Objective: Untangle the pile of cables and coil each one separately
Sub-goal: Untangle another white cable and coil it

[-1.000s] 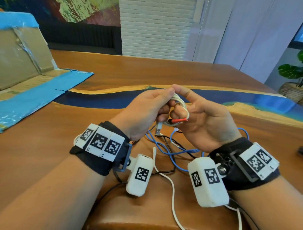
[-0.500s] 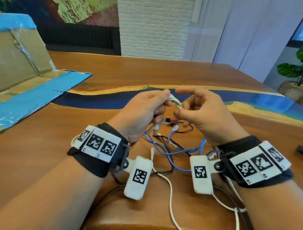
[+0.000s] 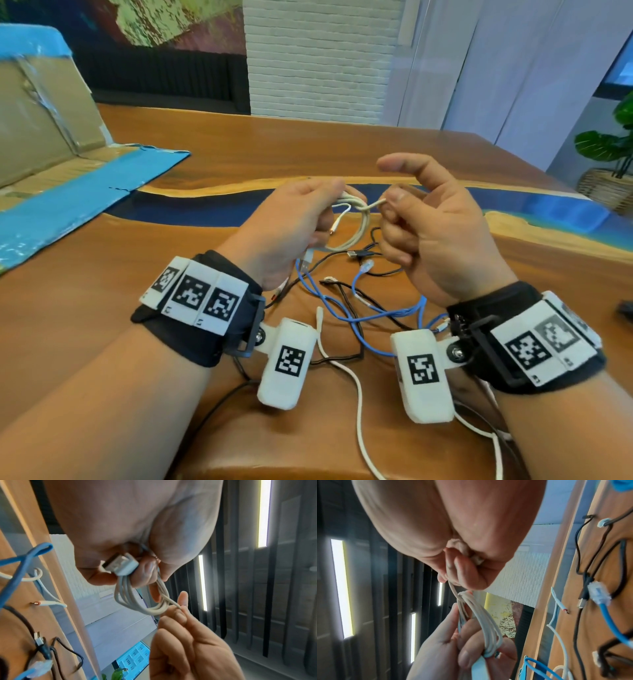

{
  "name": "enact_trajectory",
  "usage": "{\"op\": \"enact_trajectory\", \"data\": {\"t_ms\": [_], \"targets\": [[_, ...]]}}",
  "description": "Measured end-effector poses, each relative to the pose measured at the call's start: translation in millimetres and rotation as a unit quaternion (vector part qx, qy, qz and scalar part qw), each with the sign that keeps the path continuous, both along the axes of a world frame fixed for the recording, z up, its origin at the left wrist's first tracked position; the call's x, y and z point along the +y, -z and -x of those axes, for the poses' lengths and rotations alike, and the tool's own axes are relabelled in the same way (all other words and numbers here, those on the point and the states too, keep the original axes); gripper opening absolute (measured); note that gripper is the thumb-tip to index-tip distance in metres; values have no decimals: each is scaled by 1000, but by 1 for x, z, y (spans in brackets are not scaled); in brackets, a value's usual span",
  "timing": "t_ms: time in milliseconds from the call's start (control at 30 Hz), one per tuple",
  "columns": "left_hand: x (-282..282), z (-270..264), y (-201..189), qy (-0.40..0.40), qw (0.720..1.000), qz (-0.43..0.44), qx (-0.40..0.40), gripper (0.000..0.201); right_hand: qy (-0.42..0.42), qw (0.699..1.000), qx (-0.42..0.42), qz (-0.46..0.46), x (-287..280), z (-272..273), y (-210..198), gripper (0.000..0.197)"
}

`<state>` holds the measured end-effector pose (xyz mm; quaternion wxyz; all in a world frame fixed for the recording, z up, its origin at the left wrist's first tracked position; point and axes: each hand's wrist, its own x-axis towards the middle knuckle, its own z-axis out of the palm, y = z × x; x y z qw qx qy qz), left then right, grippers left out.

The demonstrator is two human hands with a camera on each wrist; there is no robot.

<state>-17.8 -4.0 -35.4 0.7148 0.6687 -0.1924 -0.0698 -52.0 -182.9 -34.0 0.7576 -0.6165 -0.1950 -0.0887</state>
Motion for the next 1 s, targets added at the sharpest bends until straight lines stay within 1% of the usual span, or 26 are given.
{"op": "enact_trajectory", "data": {"t_ms": [33,67,133,200,233,267,333,433,533,600,667,733,833,933,1000], "targets": [[0,1,-1,8,1000,-12,4,44,-4,1000,1,-9,-1,0,-2,29],[0,2,-2,17,999,-27,5,48,-6,1000,1,-17,-2,0,-4,30],[-1,6,-5,37,996,-77,-12,46,-5,999,0,-34,-5,2,-8,30],[-2,8,-4,51,990,-122,-48,46,-2,999,-2,-51,-9,2,-13,30],[-2,8,-4,59,988,-126,-67,40,4,998,-2,-55,-12,2,-15,29],[-1,8,-4,64,988,-119,-80,33,11,999,-4,-51,-15,1,-15,28],[1,9,-4,68,991,-86,-75,28,26,999,-18,-13,-20,-2,-14,26],[2,10,-4,78,996,2,-36,29,65,993,-54,86,-28,-7,-9,27],[-2,12,-5,81,994,74,-17,33,98,975,-73,186,-28,-7,-7,25],[-5,12,-4,75,993,95,-12,33,109,967,-76,216,-22,-8,-4,19],[-8,12,-2,64,993,96,-17,31,131,960,-79,234,-14,-10,1,11],[-11,12,0,48,994,91,-31,29,152,960,-75,221,-7,-11,6,10],[-14,12,2,25,994,86,-59,26,159,975,-51,149,3,-9,10,9],[-16,12,4,-4,993,72,-89,31,134,987,-22,91,12,-5,13,7],[-17,11,5,-35,991,60,-112,30,106,993,3,58,14,-3,13,14]]}}
